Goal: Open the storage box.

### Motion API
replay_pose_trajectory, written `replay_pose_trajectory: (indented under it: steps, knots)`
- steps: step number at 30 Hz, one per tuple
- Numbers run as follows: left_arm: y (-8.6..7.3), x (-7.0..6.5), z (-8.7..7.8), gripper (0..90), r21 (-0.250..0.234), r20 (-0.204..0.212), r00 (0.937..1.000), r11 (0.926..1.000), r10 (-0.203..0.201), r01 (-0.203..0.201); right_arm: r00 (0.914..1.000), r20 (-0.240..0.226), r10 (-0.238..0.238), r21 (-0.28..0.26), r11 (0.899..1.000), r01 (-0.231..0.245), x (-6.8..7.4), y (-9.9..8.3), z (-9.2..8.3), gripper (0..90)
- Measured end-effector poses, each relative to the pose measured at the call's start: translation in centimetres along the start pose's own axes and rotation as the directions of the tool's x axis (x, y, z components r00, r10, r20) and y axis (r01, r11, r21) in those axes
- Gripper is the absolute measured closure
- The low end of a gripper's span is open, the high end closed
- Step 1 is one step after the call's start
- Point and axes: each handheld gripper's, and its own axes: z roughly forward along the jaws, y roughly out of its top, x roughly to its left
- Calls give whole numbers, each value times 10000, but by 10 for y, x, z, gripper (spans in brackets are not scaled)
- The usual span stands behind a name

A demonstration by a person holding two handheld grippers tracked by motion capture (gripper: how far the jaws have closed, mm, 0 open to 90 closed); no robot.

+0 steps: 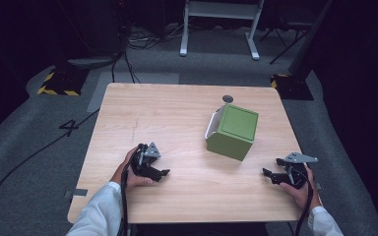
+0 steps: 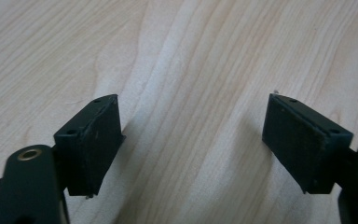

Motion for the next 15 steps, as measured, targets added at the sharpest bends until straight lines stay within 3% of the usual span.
replay_pose_trajectory:
  steps: [3,7,11,15]
  knots:
    - [2,-1,-3,200,40,-345,9994,10000,43,-41,10000,8,1,17,10000,-1,0,0,0,212]
    - [4,-1,-8,227,-77,-499,9987,9999,-97,94,10000,-21,-53,28,10000,53,-1,1,1,206]
    - [15,3,-18,242,-794,-529,9969,9954,-574,531,10000,-25,-51,25,10000,51,-1,1,1,205]
    - [25,3,-17,245,-1020,-691,9965,9940,-474,402,10000,-24,-52,25,10000,52,-1,1,1,205]
